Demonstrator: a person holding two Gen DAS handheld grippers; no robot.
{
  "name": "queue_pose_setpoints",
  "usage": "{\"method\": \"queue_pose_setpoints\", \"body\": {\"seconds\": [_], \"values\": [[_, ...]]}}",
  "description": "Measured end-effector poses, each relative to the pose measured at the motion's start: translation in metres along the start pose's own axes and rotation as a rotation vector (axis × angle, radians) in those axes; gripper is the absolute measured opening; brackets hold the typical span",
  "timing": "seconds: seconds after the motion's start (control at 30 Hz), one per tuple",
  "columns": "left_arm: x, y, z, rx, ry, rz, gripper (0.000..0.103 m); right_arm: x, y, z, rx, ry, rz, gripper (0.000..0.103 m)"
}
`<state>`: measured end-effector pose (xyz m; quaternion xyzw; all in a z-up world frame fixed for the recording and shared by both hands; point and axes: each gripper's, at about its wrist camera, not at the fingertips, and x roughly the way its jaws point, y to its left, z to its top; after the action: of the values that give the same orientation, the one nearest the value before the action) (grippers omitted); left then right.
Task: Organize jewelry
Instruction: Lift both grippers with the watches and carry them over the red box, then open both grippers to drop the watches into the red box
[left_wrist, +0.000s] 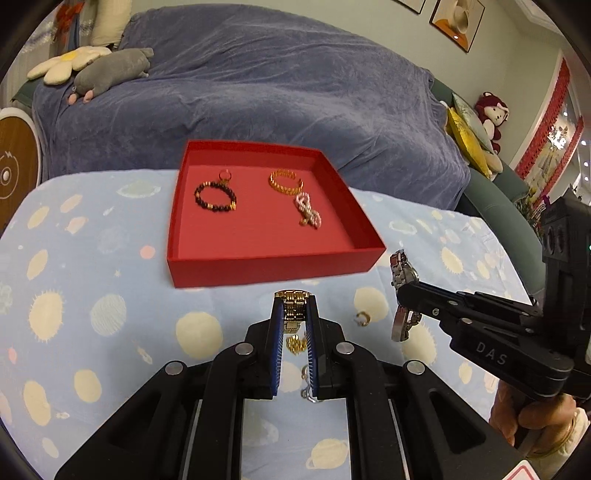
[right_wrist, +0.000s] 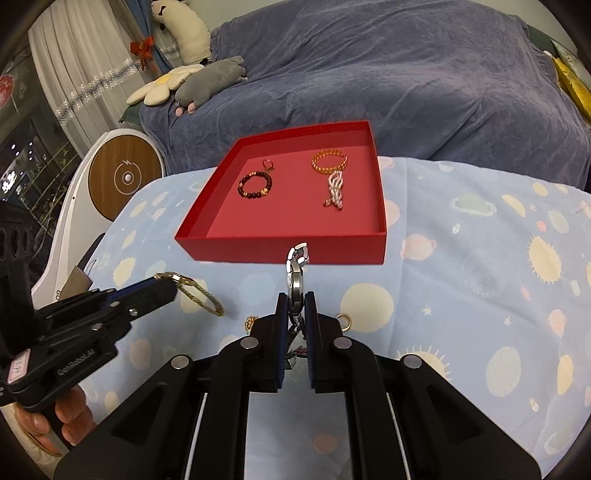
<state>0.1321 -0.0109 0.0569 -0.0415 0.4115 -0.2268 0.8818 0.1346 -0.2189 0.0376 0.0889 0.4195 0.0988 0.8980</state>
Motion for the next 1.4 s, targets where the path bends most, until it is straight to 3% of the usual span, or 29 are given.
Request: {"method": "queue_pose_setpoints", "body": {"seconds": [0.17, 0.3, 0.5, 0.67, 0.77, 0.83, 0.87, 0.97, 1.17, 1.4], "values": [[-0.006, 0.004, 0.052, 0.030, -0.078, 0.045, 0.009, 0.008, 0.000, 0.037, -0.025, -0.043, -0.015, 0.008], [0.018, 0.014, 0.080, 0.025, -0.095, 0.094, 0.009, 0.033, 0.006, 0.064, -0.045, -0.041, -0.011, 0.008], [0.074, 0.035, 0.078, -0.008, -0.017, 0.134, 0.009, 0.092, 0.009, 0.078, -0.036, 0.027, 0.019, 0.008], [0.096, 0.052, 0.075, -0.050, -0.017, 0.165, 0.009, 0.119, 0.005, 0.078, -0.006, 0.041, 0.026, 0.009], [0.096, 0.058, 0.076, -0.058, -0.041, 0.206, 0.015, 0.110, 0.002, 0.079, 0.012, -0.010, 0.011, 0.015], [0.090, 0.060, 0.076, -0.063, -0.049, 0.226, 0.032, 0.095, 0.000, 0.078, 0.010, -0.043, -0.006, 0.019], [0.086, 0.063, 0.076, -0.071, -0.054, 0.227, 0.036, 0.086, -0.001, 0.078, 0.009, -0.053, -0.010, 0.023], [0.069, 0.066, 0.070, -0.088, -0.055, 0.221, 0.041, 0.055, -0.005, 0.068, 0.003, -0.059, -0.017, 0.032], [0.033, 0.054, 0.038, -0.072, -0.028, 0.228, 0.047, -0.004, -0.010, 0.017, -0.041, -0.048, -0.066, 0.033], [0.009, 0.037, -0.024, -0.099, 0.031, 0.218, 0.053, -0.017, -0.019, -0.049, 0.039, 0.030, -0.051, 0.033]]}}
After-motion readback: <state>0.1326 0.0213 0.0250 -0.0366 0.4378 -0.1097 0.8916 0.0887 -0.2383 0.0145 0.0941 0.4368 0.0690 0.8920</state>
